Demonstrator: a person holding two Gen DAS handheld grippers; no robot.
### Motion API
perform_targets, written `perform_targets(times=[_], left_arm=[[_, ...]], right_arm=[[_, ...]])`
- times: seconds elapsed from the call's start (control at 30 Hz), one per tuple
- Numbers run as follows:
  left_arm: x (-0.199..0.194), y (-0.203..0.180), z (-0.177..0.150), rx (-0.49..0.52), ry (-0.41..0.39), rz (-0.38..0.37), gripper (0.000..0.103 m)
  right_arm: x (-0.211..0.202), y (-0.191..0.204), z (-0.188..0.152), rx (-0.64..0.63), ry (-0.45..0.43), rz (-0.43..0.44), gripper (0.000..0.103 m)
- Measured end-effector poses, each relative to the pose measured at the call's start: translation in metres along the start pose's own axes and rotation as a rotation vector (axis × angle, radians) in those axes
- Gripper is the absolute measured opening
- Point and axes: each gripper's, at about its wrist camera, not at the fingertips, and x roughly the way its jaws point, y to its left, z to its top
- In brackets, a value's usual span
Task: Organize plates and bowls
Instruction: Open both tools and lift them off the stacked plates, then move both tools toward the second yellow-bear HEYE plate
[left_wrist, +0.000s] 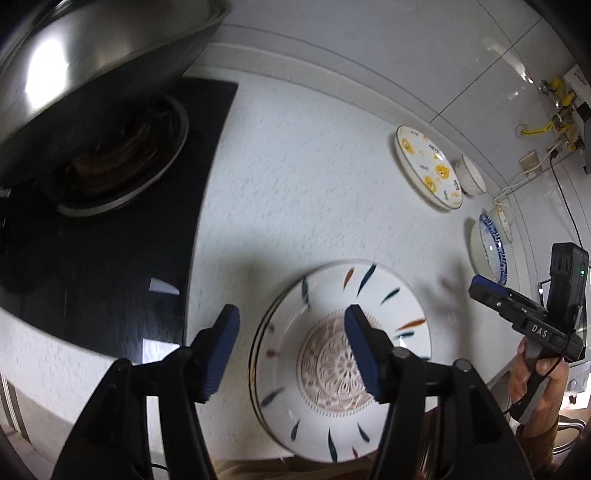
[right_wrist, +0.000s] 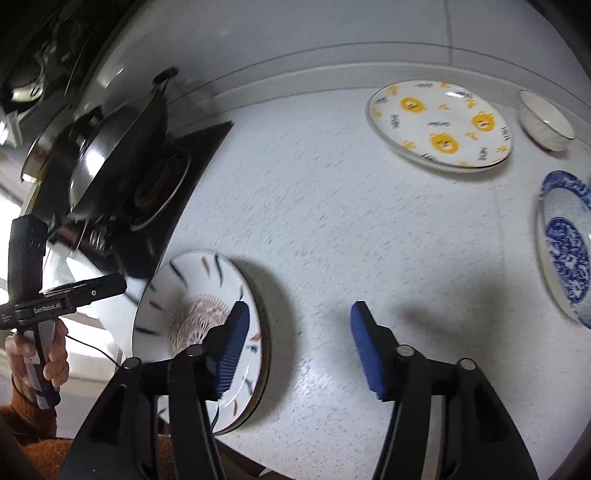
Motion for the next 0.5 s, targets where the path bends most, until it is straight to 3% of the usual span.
perform_targets(times=[0.2,0.3,0.5], left_arm=[[0.016,-0.046,0.056,0.141,-0.027,-0.020,0.065],[0.035,-0.082,0.087,0.218,-0.038,0.016,0.066],[0.097,-0.146,0.147,0.261,-0.005,0.070,0.067]], right_arm=[[-0.027,-0.030,0.035,0.084,-0.095,-0.087,0.071],[-0.040,-0.052,0.060,0.108,-0.141,-0.137,0.077],[-0.036,-0.114,0.112,0.148,-0.147,-0.191,0.079]])
